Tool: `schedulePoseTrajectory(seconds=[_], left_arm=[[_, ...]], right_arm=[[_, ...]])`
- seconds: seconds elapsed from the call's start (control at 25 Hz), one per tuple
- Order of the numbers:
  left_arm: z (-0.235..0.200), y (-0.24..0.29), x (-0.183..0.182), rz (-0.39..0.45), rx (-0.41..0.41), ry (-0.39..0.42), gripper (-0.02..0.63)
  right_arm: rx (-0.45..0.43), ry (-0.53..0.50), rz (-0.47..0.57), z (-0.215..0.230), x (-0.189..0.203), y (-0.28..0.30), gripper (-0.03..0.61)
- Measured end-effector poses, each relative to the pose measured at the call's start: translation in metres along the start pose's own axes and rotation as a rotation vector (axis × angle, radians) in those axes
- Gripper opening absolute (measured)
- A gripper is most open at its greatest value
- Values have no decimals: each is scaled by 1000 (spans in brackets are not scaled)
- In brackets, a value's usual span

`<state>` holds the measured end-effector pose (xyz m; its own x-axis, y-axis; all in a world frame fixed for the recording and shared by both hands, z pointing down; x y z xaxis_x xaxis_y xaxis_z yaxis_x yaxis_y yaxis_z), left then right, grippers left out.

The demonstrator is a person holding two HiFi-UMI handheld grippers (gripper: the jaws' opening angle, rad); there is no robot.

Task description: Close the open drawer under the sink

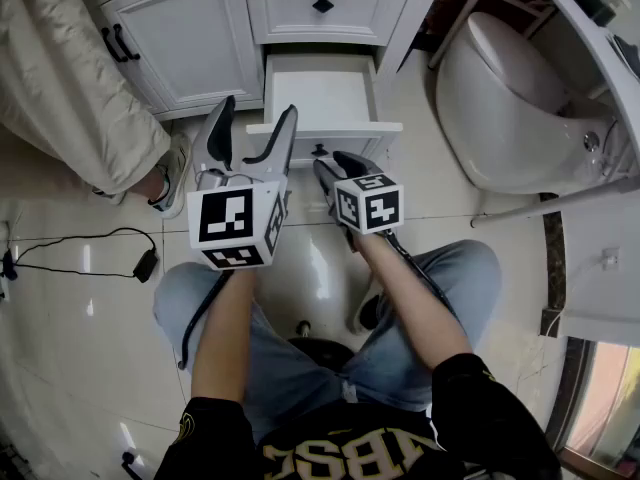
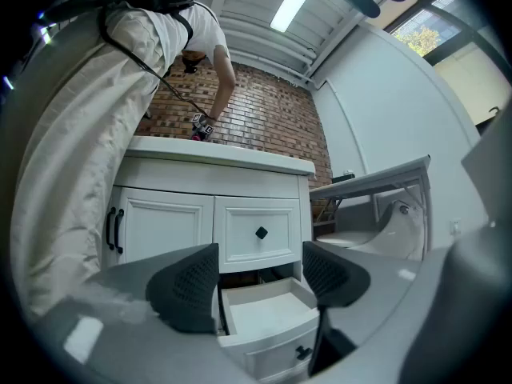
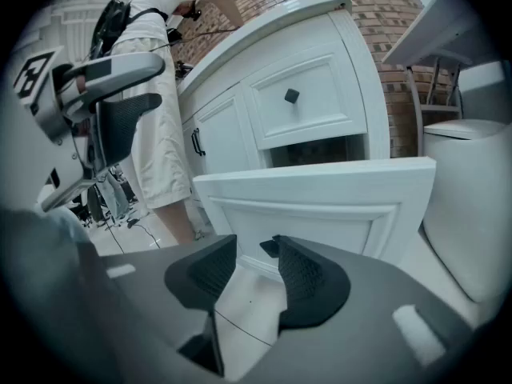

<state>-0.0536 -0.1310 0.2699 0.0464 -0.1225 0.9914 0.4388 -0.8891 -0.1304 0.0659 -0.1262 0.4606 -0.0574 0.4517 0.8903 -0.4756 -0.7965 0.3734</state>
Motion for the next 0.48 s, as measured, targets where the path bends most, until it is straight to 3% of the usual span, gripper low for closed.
schedulePoseTrajectory(seconds=[0.28,0.4,0.48], left_arm=[[-9,22,23,-53,24,71,327],[-17,27,37,-89,37,137,327],[-26,30,48,-113,40,138,327]], right_arm=[[48,-201,-59,15,-4,35,82],[54,-193,-89,19,-7,49,77],[73,-164,-96,25,-13,59,77]])
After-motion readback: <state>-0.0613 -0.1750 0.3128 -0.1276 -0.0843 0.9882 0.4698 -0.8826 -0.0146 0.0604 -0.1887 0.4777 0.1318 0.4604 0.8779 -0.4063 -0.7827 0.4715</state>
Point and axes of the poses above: the fingertips, and each gripper's own axes: y forward along the fingers, z to its right, x out of its underside, the point moved 3 cm from there along -y, backward along the fingers, and after that the axes turned 9 degrees about z, right-handed, at the moved point
